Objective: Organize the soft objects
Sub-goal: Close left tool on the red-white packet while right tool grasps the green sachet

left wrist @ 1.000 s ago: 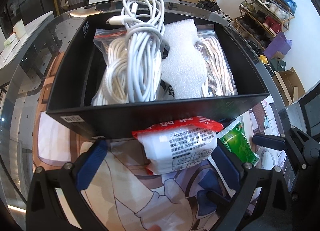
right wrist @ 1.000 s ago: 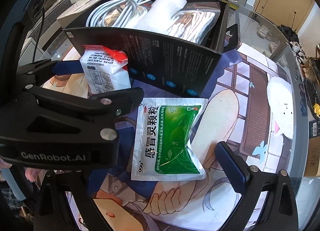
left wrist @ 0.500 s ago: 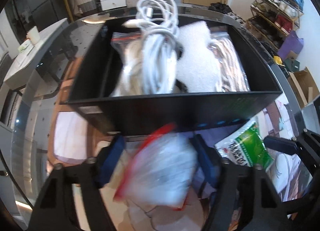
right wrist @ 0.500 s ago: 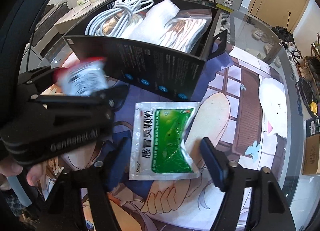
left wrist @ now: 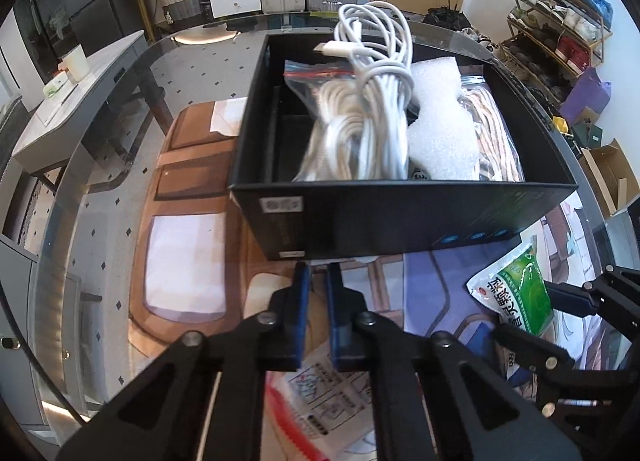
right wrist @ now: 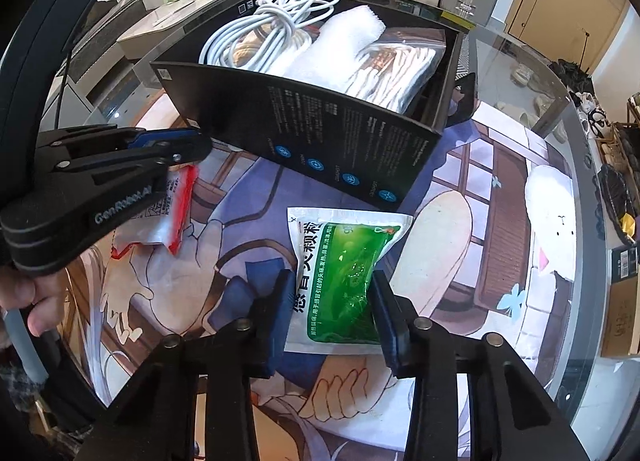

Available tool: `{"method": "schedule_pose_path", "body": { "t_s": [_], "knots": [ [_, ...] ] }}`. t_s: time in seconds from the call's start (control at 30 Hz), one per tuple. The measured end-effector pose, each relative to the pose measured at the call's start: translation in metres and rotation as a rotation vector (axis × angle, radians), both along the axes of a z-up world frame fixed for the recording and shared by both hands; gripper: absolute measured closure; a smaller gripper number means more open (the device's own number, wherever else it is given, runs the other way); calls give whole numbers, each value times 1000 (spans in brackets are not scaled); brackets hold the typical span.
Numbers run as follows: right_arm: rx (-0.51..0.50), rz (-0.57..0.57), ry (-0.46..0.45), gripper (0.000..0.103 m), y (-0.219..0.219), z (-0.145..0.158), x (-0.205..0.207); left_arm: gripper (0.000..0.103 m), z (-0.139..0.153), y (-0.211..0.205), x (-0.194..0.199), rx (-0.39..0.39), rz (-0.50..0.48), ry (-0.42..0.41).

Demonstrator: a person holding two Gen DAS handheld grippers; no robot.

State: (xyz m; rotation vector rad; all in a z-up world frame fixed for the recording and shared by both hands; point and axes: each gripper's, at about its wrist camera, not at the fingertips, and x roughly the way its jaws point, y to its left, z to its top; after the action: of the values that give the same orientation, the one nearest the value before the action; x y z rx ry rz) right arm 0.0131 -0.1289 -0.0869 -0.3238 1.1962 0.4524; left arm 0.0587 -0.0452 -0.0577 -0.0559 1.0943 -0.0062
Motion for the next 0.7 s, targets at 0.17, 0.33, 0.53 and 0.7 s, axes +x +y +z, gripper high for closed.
{"method": "schedule_pose_path", "body": {
  "t_s": [0.17, 0.33, 0.53, 0.7],
  "knots": [
    [10, -4, 9, 67, -1, 3, 2, 99, 1, 1, -4, 4, -31, -1],
    [19, -2, 14, 67, -4, 1, 6, 99, 3, 6, -3, -15, -54, 13],
    [23, 2, 14, 67, -5, 2, 6, 88, 17, 6, -14, -3, -130, 3],
    [28, -1, 15, 67, -4, 3, 5, 51, 29, 4, -24, -6, -201, -15]
  ]
}}
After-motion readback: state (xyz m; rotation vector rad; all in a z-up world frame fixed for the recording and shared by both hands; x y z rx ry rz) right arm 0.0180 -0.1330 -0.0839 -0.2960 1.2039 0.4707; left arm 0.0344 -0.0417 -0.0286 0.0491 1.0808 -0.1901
